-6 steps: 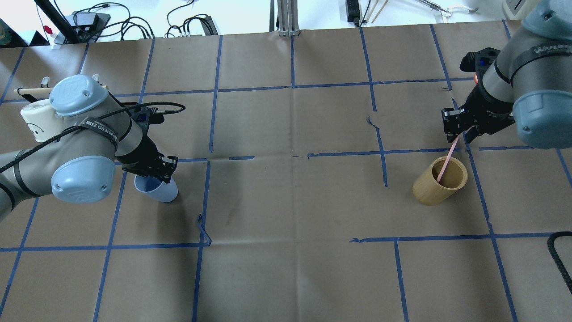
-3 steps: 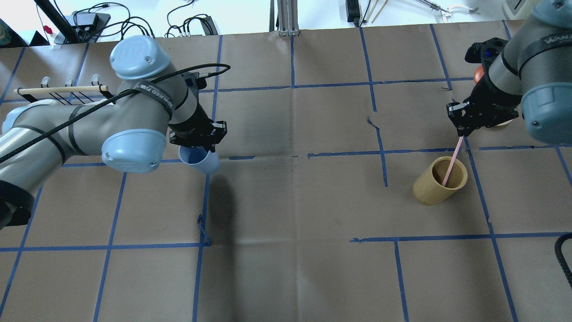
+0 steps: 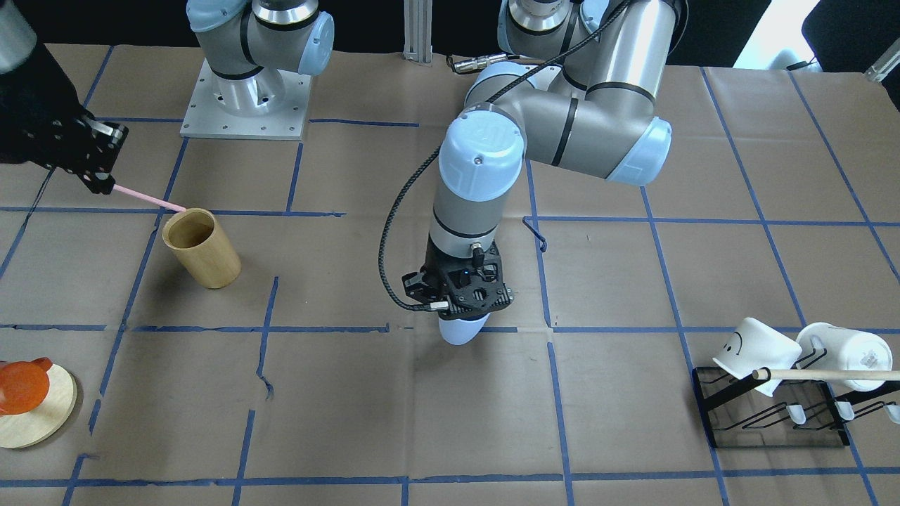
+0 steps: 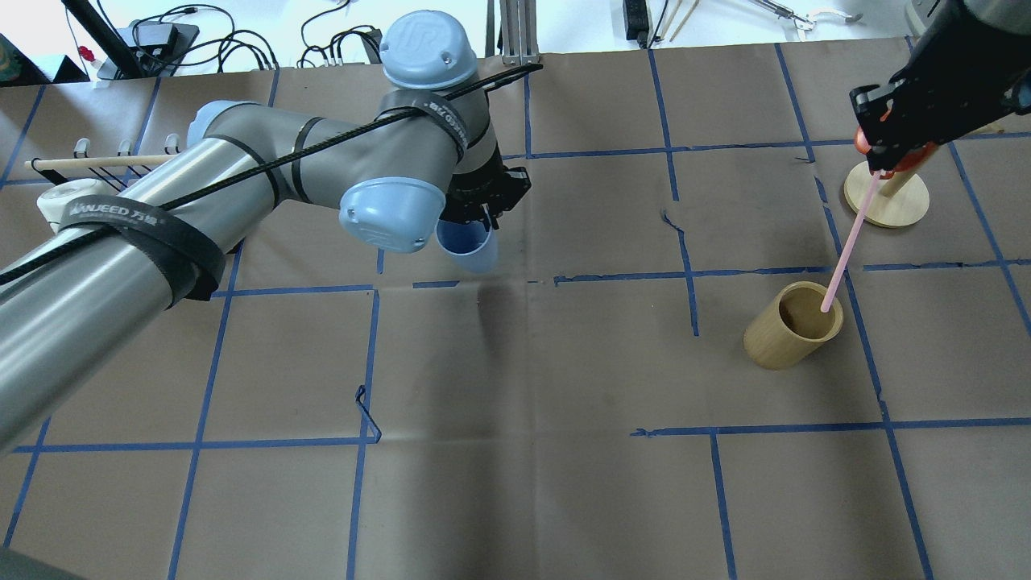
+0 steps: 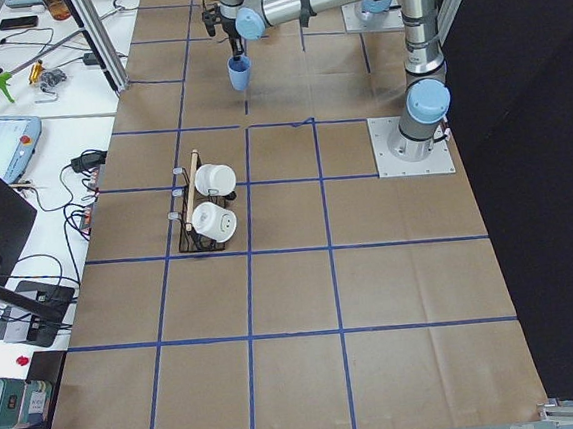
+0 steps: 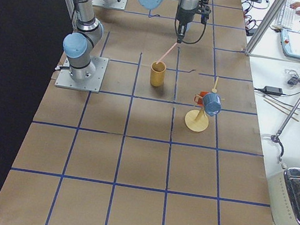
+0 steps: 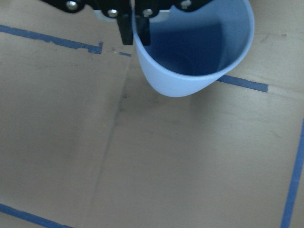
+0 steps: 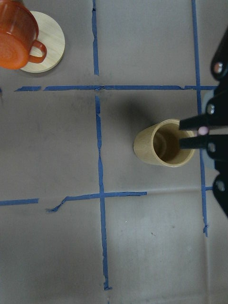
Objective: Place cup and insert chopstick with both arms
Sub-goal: 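Carry blue cup to table center while right gripper lifts chopstick out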
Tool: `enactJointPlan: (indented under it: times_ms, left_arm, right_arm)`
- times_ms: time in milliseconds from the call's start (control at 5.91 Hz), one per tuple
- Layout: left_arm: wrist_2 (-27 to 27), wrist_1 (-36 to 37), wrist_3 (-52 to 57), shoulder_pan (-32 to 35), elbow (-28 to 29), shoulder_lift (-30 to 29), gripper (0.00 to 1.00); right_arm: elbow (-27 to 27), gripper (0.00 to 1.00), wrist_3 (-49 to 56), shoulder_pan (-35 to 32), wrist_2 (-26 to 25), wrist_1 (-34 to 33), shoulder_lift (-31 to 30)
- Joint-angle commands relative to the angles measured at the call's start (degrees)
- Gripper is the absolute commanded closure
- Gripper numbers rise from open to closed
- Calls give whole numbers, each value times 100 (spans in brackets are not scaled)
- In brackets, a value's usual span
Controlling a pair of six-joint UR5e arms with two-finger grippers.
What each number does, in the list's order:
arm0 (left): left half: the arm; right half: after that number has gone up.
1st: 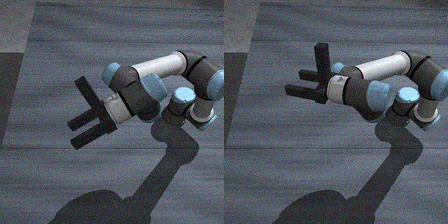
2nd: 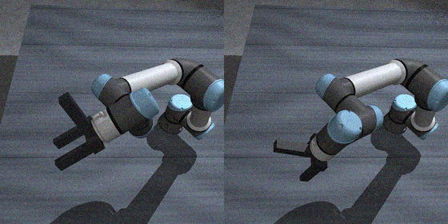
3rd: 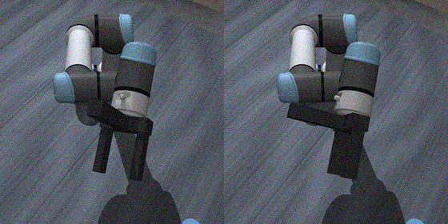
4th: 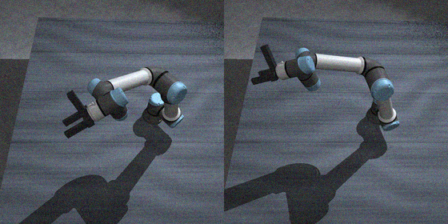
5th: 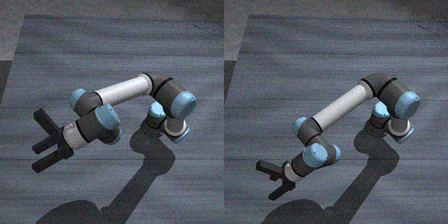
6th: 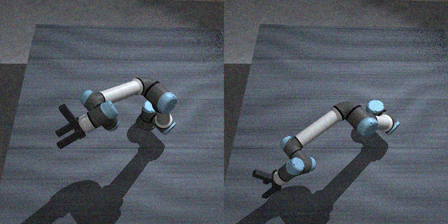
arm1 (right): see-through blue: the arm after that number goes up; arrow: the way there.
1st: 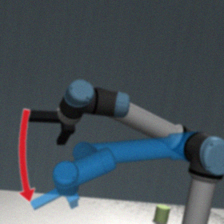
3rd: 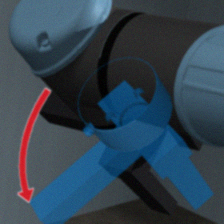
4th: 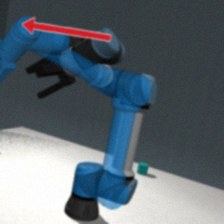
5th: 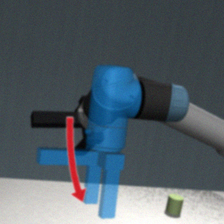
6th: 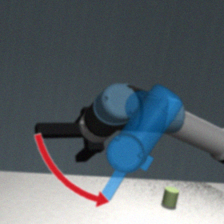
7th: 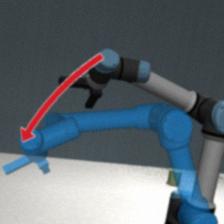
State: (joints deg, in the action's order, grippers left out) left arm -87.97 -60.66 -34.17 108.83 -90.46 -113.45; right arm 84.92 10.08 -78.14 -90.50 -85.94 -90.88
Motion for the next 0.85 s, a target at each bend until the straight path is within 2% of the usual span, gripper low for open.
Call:
enactJointPlan:
  times_ms: [0,338,508,677]
  left_arm:
    - [-71,2,-301,358,142,-186,97]
    - [-36,-16,-240,420,46,-213,96]
    - [-44,62,-231,455,37,-230,91]
    - [-53,150,-231,499,63,-396,77]
  right_arm:
    - [-634,93,-6,-97,15,648,61]
    - [-626,94,-111,-97,6,832,166]
    - [-626,94,-155,-105,6,850,184]
    - [-626,94,-173,-105,24,850,219]
